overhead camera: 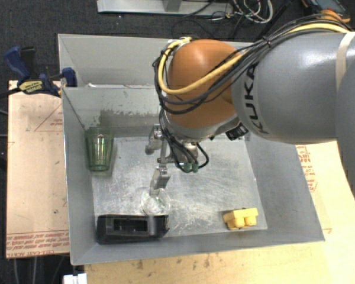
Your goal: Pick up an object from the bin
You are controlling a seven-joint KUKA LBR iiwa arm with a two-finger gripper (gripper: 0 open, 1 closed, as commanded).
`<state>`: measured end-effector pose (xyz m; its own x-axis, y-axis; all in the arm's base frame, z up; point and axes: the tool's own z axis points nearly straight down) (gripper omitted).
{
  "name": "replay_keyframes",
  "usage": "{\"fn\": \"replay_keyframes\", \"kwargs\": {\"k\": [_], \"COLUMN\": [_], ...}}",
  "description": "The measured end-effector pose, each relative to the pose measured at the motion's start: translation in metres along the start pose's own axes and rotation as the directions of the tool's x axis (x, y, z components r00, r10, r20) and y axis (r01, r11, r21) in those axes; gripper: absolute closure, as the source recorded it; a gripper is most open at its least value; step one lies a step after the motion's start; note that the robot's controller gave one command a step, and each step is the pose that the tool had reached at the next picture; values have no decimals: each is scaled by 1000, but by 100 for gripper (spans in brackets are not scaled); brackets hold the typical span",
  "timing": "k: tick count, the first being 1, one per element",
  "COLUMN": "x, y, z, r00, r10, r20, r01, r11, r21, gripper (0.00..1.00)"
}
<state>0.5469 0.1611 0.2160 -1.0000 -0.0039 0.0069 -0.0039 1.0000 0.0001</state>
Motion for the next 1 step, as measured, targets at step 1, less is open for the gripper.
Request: {"fn": "replay_keyframes", "kwargs": {"k": [1], "x": [-2], "y": [-1], "z": [-4], "r00": [1000], "r10": [3], "r20": [7], "r01": [-3], "r11": [1000], "r21": [-1], "gripper": [0]}}
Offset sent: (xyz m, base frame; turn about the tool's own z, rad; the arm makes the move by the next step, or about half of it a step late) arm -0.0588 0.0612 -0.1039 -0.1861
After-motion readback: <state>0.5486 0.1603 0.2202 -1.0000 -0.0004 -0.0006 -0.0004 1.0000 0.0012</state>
